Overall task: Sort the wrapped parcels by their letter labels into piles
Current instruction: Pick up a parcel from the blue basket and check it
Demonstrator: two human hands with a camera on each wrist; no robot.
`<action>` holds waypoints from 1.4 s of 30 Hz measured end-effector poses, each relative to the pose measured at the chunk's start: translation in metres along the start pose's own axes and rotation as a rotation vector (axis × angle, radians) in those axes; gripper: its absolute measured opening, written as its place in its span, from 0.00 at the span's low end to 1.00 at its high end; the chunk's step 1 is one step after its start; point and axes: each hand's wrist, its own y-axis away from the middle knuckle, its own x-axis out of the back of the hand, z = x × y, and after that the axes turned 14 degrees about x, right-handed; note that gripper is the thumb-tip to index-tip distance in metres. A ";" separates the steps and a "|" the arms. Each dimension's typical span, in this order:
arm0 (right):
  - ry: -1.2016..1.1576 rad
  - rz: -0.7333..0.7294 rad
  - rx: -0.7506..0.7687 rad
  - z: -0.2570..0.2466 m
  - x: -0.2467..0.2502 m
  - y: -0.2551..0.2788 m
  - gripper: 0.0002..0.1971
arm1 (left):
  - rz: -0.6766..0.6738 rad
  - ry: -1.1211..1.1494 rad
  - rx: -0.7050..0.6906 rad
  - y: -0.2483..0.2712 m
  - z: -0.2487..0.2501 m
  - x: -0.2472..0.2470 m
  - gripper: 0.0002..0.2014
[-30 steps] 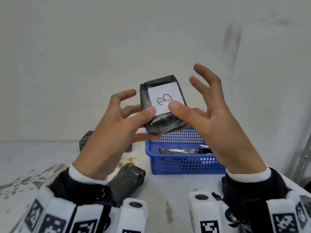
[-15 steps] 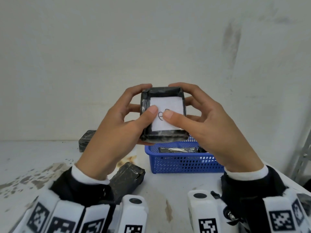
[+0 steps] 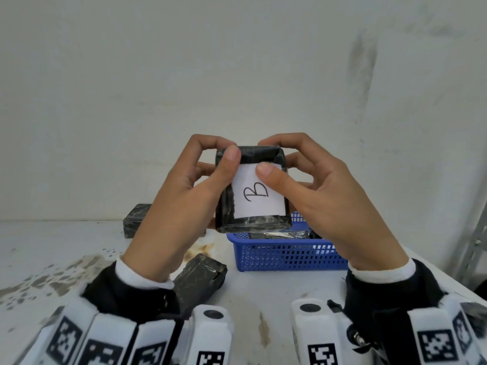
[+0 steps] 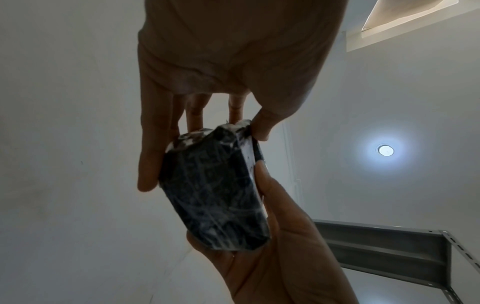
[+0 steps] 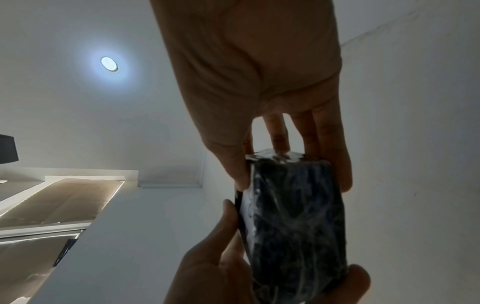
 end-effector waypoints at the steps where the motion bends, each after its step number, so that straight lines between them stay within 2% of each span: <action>1: 0.003 -0.001 0.001 0.000 0.000 0.000 0.13 | 0.002 0.002 0.002 0.000 0.000 0.000 0.15; 7: 0.019 0.000 0.017 0.003 0.000 0.000 0.08 | 0.001 0.018 0.011 0.000 0.000 -0.001 0.12; 13: 0.011 -0.021 0.026 -0.001 -0.001 0.000 0.14 | 0.000 0.086 0.058 -0.003 -0.001 -0.001 0.04; 14: 0.022 -0.017 0.027 -0.002 -0.001 0.000 0.14 | 0.007 0.080 0.062 -0.003 -0.001 -0.001 0.05; 17: 0.046 -0.009 0.016 -0.002 0.005 -0.001 0.14 | 0.036 0.047 0.064 -0.003 -0.003 -0.004 0.18; 19: 0.056 -0.040 -0.033 -0.002 0.013 0.001 0.15 | 0.044 0.001 0.053 -0.003 -0.005 -0.007 0.21; 23: 0.066 -0.103 -0.144 0.003 0.034 0.003 0.12 | 0.017 -0.056 0.075 -0.006 -0.013 -0.015 0.21; 26: 0.114 -0.040 -0.213 0.016 0.053 -0.004 0.12 | 0.018 -0.095 0.131 -0.018 -0.025 -0.018 0.15; 29: 0.134 0.027 -0.274 0.035 0.075 -0.017 0.19 | 0.083 -0.208 0.197 -0.042 -0.044 -0.012 0.09; 31: 0.129 0.037 -0.345 0.050 0.089 -0.026 0.20 | 0.109 -0.293 0.261 -0.060 -0.056 -0.010 0.10; 36: 0.235 0.105 -0.581 0.100 0.115 -0.044 0.11 | 0.123 -0.530 0.432 -0.111 -0.089 -0.013 0.16; 40: 0.480 -0.117 -0.690 0.141 0.120 -0.048 0.12 | 0.103 -0.631 0.536 -0.143 -0.120 -0.018 0.21; 42: 0.483 -0.203 -0.727 0.155 0.113 -0.047 0.10 | 0.095 -0.688 0.547 -0.153 -0.133 -0.022 0.24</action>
